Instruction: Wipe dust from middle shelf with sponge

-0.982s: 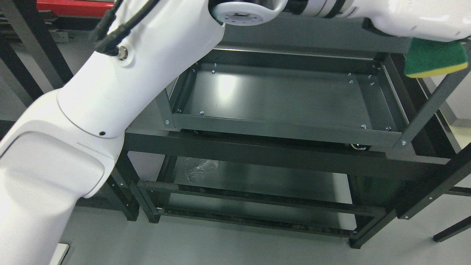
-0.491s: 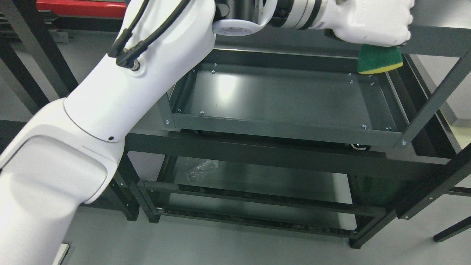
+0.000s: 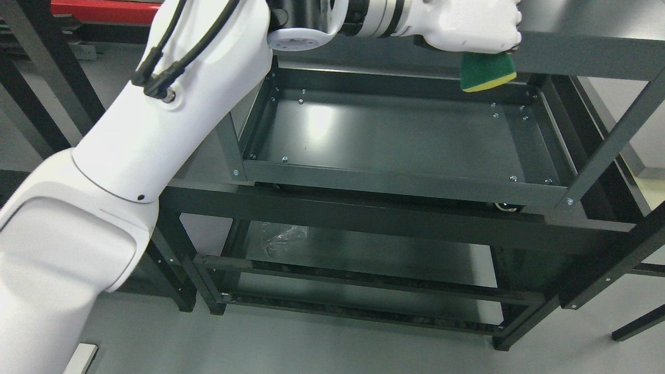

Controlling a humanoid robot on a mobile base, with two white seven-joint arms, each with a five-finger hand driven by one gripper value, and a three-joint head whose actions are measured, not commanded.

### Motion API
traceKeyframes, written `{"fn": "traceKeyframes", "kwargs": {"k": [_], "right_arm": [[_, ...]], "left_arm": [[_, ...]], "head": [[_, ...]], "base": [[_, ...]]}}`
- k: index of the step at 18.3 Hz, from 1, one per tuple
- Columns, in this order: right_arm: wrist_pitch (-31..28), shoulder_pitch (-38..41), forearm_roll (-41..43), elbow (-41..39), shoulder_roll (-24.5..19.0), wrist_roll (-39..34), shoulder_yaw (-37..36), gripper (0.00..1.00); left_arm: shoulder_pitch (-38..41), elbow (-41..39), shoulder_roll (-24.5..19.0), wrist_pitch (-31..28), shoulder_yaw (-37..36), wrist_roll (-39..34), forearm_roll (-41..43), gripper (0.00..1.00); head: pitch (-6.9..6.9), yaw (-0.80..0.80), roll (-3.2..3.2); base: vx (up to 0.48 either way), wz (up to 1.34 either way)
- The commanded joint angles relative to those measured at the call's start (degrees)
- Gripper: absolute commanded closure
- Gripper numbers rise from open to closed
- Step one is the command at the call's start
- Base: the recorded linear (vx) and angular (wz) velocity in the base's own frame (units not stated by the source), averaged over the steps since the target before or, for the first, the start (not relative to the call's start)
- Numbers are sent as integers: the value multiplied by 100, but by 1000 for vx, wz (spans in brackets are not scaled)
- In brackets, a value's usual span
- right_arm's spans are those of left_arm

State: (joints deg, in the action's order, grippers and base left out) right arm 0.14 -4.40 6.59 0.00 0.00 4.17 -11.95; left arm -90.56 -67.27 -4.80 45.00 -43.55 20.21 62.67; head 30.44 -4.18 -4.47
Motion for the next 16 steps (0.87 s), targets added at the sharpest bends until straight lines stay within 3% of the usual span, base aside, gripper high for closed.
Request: {"fn": "traceKeyframes", "kwargs": {"k": [1, 9, 16], "right_arm": [[-418, 0, 0, -100, 100, -4, 0, 0], [-418, 0, 0, -100, 100, -4, 0, 0], [-418, 0, 0, -100, 100, -4, 0, 0]], "left_arm": [[267, -462, -899, 0, 618, 70, -1, 99], [733, -1209, -2129, 0, 1304, 597, -659, 99], [1339, -1667, -3683, 0, 1893, 809, -1625, 98]], "head": [[0, 0, 0], [0, 0, 0], [0, 0, 0]], "base": [[0, 0], [0, 0], [0, 0]]}}
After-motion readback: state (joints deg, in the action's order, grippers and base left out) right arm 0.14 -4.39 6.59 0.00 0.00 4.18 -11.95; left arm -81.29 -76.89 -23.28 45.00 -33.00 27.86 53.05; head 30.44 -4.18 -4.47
